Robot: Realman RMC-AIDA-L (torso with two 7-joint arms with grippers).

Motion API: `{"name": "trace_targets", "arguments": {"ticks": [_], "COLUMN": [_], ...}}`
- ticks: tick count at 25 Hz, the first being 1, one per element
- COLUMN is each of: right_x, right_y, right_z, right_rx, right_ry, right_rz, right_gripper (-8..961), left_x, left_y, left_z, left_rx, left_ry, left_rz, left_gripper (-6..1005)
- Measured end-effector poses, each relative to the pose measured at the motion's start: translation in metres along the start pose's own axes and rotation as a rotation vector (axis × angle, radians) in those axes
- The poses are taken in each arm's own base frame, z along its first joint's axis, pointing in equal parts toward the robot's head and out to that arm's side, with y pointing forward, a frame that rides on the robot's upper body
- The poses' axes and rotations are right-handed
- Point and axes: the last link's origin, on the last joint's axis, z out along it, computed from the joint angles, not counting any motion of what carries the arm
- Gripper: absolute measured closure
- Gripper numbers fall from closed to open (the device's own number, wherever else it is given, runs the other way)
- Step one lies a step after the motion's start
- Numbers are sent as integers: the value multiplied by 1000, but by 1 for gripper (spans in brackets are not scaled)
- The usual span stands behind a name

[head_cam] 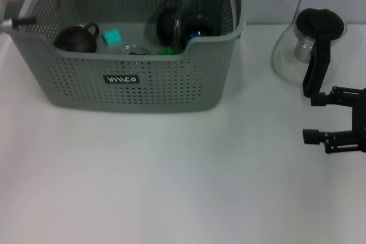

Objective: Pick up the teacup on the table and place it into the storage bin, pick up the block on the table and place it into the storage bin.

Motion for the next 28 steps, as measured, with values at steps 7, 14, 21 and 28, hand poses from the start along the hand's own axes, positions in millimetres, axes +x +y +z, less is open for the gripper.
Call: {"name": "trace_targets", "arguments": {"ticks": [7,14,21,28], "right_x": [12,15,16,15], "right_y": [14,19,17,12], "right_z": [6,36,72,81], "right_rx": [-92,-123,-138,-119], "right_ry": [-37,-55,-12,8], "right_rz": [-90,-189,-214,-203], "right_gripper": [12,11,11,11], "left_x": [-88,-141,-179,-191], "left_y": [49,45,25,21], "left_z": [-17,-26,-24,-20], "left_rx": [-374,-272,-147,-124], "left_ry": [-199,-201,-241,-269], "left_rz": [102,118,70,64], "left_gripper": [188,43,45,47]}}
